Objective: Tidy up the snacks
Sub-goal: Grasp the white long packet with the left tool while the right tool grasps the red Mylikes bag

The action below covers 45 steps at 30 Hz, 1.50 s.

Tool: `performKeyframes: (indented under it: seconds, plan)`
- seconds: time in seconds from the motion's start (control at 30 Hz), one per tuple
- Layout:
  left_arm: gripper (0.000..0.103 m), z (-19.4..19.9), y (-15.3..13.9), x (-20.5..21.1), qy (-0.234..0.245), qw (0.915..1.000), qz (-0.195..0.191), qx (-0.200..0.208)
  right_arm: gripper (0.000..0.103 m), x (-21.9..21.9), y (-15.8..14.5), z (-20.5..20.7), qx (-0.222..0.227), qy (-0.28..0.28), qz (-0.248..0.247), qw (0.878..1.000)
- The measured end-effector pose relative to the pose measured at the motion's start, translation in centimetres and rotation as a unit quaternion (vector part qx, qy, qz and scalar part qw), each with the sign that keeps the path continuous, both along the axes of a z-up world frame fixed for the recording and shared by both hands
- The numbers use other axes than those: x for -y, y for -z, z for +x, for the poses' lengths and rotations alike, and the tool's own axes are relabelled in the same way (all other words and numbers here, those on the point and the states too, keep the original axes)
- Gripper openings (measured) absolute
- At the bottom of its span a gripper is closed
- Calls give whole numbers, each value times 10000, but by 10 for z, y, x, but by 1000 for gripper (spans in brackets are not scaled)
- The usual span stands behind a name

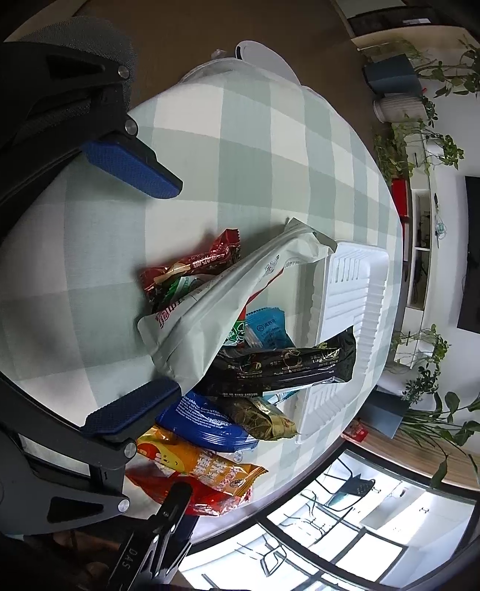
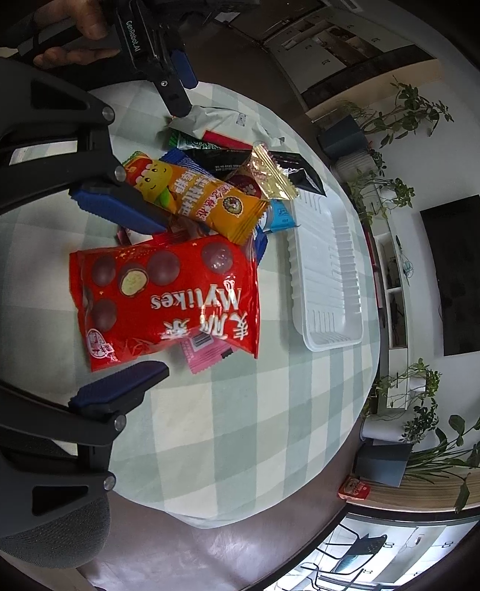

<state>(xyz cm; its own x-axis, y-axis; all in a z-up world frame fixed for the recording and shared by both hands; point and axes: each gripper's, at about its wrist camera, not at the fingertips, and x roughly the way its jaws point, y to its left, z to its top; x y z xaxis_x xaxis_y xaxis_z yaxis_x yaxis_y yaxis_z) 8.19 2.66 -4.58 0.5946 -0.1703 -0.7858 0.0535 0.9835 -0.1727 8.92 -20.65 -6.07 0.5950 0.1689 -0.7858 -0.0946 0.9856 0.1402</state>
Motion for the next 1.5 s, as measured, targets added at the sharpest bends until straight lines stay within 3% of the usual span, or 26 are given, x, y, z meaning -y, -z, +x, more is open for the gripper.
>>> performKeyframes:
  seconds: [0.13,0.33,0.6,0.73,0.8,0.87,0.93,1.07,1.33,1.4,1.47,1.5]
  plan:
    - [91,4,-2,-1,66,10000,-60,20,54,4,1,-1,91,-46,49,9999]
    - [91,6,-8,0,118,9999,-97,58,35,8,-2,-5,196,-105,182,9996]
    - [91,16,-29,-4,-26,9999,-6,114,31,13,-6,-13,288,-105,459,9985]
    - [91,45,-23,-1,26,9994,248,-239,31,17,-8,-14,327,-66,568,9978]
    - [81,57,-14,1,152,9984,307,-458,31,18,-9,-14,355,-42,595,9976]
    - [59,69,-5,1,227,9970,361,-642,31,21,-9,-14,357,-16,633,9974]
    - [44,73,-2,-1,302,9967,351,-670,31,23,-8,-15,358,9,655,9972]
    - [31,76,-1,-1,522,9963,313,-605,31,27,-6,-13,331,51,690,9971]
    - [34,93,10,14,1061,9882,665,-887,31,26,-4,-11,329,49,693,9970]
    - [30,96,11,15,1117,9879,647,-859,31,26,-4,-11,326,49,683,9971]
    - [15,99,10,13,1179,9881,587,-789,31,26,-4,-11,338,58,683,9971]
    - [14,100,10,11,1176,9886,548,-759,31,27,-4,-11,338,63,689,9970]
